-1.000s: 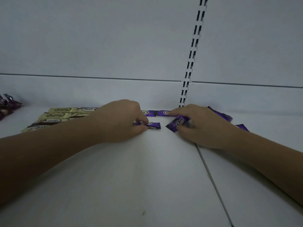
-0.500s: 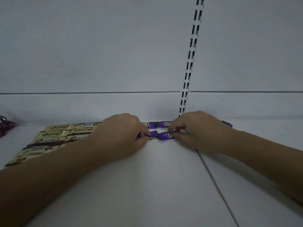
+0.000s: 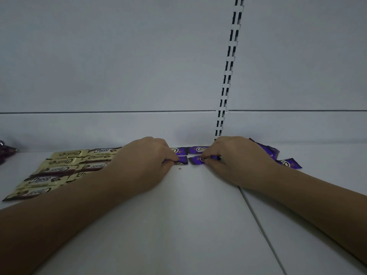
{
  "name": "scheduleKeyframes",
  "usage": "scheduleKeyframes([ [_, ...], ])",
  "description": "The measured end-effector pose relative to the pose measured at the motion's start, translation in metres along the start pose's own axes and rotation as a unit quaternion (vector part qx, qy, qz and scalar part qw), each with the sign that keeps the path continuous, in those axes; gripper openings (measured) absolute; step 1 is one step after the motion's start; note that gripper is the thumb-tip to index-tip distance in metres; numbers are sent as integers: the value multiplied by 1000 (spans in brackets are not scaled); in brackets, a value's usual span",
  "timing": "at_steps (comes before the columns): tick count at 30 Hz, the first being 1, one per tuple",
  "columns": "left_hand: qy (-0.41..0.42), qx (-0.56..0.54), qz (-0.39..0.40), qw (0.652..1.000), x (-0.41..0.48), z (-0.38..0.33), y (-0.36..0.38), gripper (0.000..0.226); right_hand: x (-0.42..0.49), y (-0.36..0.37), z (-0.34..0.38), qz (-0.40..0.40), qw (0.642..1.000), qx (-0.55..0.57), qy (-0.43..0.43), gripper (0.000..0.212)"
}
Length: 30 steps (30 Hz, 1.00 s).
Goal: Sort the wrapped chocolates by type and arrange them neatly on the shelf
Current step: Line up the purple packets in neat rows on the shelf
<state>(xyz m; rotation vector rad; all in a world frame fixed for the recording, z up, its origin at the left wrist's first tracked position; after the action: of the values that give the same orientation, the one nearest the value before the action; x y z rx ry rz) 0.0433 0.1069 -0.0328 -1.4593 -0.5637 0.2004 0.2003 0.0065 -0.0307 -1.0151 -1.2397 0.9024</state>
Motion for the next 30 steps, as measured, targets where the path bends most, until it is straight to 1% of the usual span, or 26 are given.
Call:
scheduleKeyframes([
  [5,-11,-20,-24,999,1,-1,0,45,2,0,1,-2,1000,-8,3,28],
  [11,-11,-20,-49,999,0,-4,1,42,3,3,2,-13,1000,-23,5,29],
  [15,-9,-38,-71,997,-3,-3,1,34,5,4,3,-10,1000,-21,8,29],
  [17,-16,-41,-75,996,-4,-2,-2,33,5,-5,1,0,1000,-7,17,27],
  [20,-38,-80,-78,993,-1,-3,-13,33,6,-40,-17,-8,998,33,52,28],
  [22,-38,-85,-55,994,6,-10,-20,26,2,-62,-38,14,996,36,85,27],
  [23,-26,-75,-39,996,11,-18,-21,23,-1,-69,-48,39,993,32,102,25],
  [25,9,-53,-22,998,21,-40,-21,24,-11,-74,-67,86,987,34,131,20],
  [28,55,-43,-22,997,43,-75,-14,28,-27,-74,-83,122,979,35,162,3],
  [29,67,-40,-20,997,52,-86,-11,29,-33,-73,-85,131,976,23,170,5],
  [30,79,-36,-16,996,62,-95,-7,30,-38,-71,-87,143,973,7,180,13],
])
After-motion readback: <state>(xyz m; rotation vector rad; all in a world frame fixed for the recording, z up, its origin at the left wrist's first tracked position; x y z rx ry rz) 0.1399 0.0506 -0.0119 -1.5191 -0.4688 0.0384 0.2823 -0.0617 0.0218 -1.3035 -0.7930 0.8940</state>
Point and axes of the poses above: each hand's wrist, its own x-axis towards the middle knuckle, its own y-axis out of the palm, z = x × y, the point moved 4 cm from there along x, towards the middle knuckle, and after that the axes turned 1 degree about y, right-handed, at the moved point
